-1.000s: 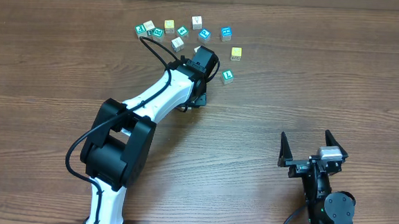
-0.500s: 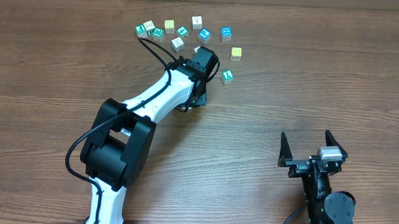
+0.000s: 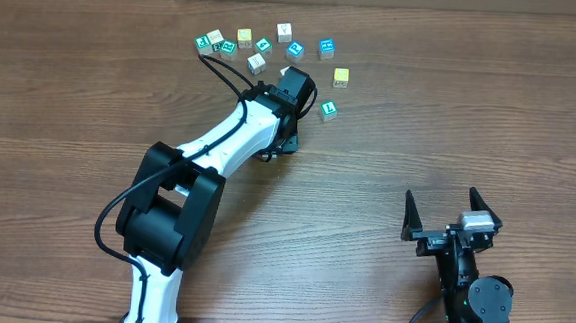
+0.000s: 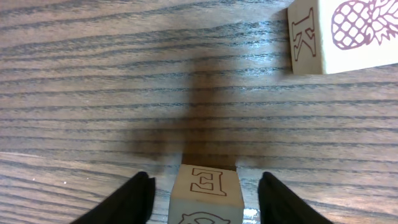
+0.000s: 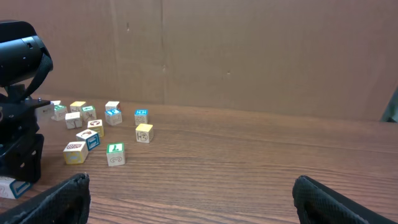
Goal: Form a horizontal line
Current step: 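Lower the pretzel block onto the table in front of the pile, then open the left gripper and retract the left arm up and left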
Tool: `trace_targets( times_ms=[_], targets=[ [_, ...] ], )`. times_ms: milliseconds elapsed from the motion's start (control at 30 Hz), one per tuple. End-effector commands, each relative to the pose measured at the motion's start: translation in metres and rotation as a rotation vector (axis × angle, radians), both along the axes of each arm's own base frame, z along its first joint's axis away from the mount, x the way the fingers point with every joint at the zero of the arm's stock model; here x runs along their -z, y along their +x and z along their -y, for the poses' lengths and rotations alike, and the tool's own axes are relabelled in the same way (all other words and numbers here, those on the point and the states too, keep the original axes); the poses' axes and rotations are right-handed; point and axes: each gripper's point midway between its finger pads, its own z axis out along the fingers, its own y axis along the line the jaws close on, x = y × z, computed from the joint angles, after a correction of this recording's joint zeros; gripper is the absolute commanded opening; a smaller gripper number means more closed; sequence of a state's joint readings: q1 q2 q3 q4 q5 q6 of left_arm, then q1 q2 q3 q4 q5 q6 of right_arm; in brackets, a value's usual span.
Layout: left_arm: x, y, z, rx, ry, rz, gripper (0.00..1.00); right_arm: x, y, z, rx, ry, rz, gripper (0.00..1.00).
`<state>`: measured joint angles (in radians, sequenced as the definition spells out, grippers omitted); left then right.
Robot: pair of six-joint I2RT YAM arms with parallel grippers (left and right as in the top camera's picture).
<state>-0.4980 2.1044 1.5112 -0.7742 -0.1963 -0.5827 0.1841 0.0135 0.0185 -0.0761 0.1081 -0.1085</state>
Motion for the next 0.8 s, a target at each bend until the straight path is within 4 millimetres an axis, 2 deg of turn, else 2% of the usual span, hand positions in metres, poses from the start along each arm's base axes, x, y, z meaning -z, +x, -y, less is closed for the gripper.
trace_targets(
  times_ms=[0,100,233,500,600,667,767],
  targets=[
    [0.01,-0.005,-0.003,-0.012,0.023,-0.02,0.53,0.002,0.0,0.0,-0.001,-0.004,0.004,1.0],
    [0.005,0.0,-0.003,-0.012,0.016,-0.005,0.54,0.002,0.0,0.0,-0.001,-0.004,0.004,1.0],
    [-0.029,0.026,-0.007,0.006,0.003,0.045,0.58,0.002,0.0,0.0,-0.002,-0.004,0.004,1.0],
    [-0.155,0.088,-0.023,0.004,-0.062,0.238,0.68,0.002,0.0,0.0,-0.002,-0.004,0.004,1.0],
    [-0.188,0.104,-0.03,0.002,-0.08,0.32,0.74,0.002,0.0,0.0,-0.002,-0.004,0.004,1.0],
    [-0.197,0.111,-0.038,-0.016,-0.086,0.35,0.76,0.002,0.0,0.0,-0.002,-0.004,0.004,1.0],
    [-0.198,0.117,-0.056,-0.051,-0.082,0.357,0.79,0.002,0.0,0.0,-0.002,-0.004,0.004,1.0]
  ],
)
